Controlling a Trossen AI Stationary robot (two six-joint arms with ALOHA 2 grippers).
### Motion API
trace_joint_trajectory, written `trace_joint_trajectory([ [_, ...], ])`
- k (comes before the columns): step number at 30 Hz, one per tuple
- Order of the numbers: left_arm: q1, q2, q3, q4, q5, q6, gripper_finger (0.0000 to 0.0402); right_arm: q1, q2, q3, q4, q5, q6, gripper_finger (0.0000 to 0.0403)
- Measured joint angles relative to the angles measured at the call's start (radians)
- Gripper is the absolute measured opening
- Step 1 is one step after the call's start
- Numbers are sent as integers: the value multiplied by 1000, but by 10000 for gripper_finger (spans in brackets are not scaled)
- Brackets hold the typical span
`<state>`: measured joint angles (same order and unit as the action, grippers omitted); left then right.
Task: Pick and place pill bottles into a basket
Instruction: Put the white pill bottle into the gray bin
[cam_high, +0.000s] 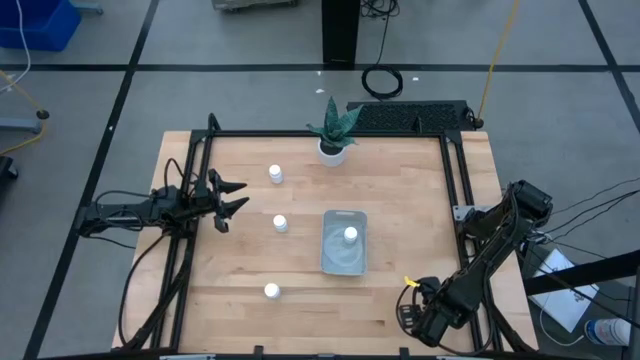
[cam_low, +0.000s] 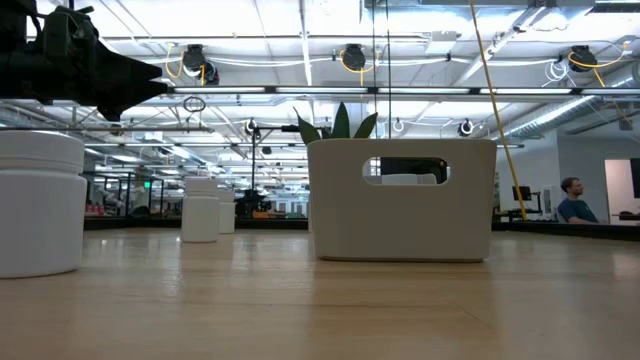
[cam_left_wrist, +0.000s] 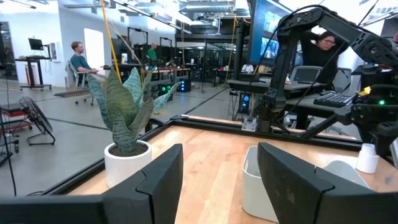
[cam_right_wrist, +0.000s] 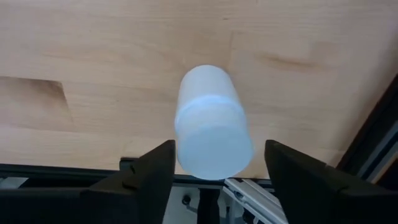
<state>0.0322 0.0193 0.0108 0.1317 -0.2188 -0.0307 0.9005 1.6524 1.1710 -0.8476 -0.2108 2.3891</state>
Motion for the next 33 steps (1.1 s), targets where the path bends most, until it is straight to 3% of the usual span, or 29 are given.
trace_joint_trajectory([
  [14, 0, 0, 0, 0, 0, 0, 212, -2, 0, 0, 9, 7, -27, 149],
  [24, 0, 0, 0, 0, 0, 0, 212, -43, -63, 0, 3, 69, -83, 154],
  [33, 0, 0, 0, 0, 0, 0, 212, -92, -175, 0, -61, 244, -128, 155],
])
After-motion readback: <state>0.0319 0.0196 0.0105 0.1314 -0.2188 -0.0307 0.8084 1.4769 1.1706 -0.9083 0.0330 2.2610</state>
